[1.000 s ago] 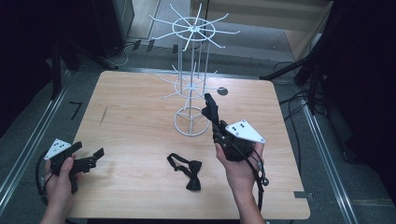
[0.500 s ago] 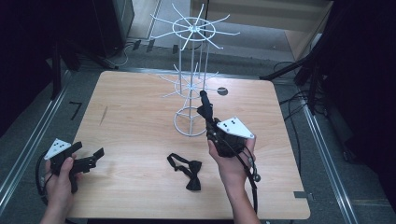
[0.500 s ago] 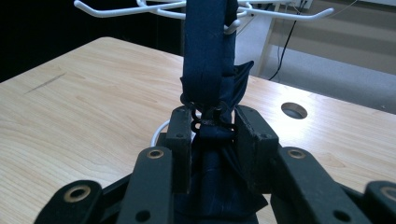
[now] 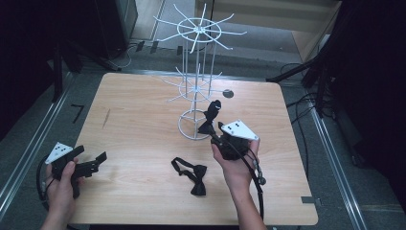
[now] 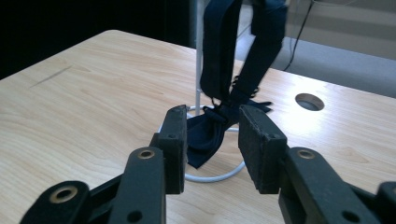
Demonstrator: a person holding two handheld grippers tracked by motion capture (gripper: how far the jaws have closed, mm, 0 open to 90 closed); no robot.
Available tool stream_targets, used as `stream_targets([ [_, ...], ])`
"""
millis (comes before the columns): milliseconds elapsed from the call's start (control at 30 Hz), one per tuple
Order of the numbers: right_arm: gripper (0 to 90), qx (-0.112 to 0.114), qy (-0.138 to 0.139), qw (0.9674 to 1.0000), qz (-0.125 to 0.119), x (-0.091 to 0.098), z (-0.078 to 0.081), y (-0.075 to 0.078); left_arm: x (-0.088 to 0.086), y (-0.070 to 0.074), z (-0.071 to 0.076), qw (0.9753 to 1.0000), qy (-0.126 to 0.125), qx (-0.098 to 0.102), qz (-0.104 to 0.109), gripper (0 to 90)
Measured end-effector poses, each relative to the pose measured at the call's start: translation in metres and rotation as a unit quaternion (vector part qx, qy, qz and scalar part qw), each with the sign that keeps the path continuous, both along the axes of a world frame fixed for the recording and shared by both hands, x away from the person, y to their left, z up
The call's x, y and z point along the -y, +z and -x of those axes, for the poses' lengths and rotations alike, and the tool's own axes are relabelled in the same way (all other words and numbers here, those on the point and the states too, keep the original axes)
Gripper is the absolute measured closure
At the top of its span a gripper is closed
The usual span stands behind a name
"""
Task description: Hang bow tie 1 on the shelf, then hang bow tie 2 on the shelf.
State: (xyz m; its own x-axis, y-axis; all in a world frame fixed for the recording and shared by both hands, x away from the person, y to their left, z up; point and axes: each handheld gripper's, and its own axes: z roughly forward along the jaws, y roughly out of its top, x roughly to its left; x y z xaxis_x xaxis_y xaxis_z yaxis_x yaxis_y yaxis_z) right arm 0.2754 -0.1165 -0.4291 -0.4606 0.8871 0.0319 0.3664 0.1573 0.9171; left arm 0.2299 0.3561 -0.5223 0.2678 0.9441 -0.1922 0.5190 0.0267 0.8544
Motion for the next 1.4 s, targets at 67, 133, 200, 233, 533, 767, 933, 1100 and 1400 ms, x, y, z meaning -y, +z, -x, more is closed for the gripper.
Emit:
stream_targets([
  [67,61.4,0.003,0.007,1.0,-0.002,0.001,0.001,-0.002,0.0,0.0,0.0,1.0,0.0,0.0,-0.001,1.7],
  [133,60.3,0.008,0.02,0.9997,-0.006,0.004,0.003,-0.004,0.0,0.0,0.0,1.0,0.001,0.0,0.0,1.6],
  [200,60.1,0.008,0.023,0.9997,-0.008,0.004,0.004,-0.005,0.0,0.0,0.0,1.0,0.001,0.0,0.0,1.7],
  [233,59.7,0.006,0.027,0.9996,-0.009,0.006,0.005,-0.007,0.0,0.0,0.0,1.0,0.001,0.0,0.0,1.6],
  [533,59.5,-0.001,0.041,0.9991,-0.012,0.011,0.009,-0.017,0.0,0.0,0.0,1.0,0.001,0.0,-0.001,1.6],
  [767,59.3,-0.02,0.066,0.9975,-0.012,0.01,0.018,-0.036,0.0,0.0,0.0,1.0,0.001,0.0,-0.002,1.6],
  [933,59.1,-0.033,0.081,0.9961,-0.01,0.007,0.021,-0.044,0.001,0.0,0.0,1.0,-0.001,-0.003,-0.005,1.6],
  [1100,58.9,-0.042,0.092,0.9947,-0.016,0.004,0.024,-0.049,0.001,0.0,0.0,1.0,0.0,-0.003,-0.004,1.7],
  [1400,58.5,-0.049,0.113,0.9921,-0.021,-0.004,0.029,-0.054,0.001,0.0,-0.001,1.0,0.0,-0.002,-0.004,1.6],
])
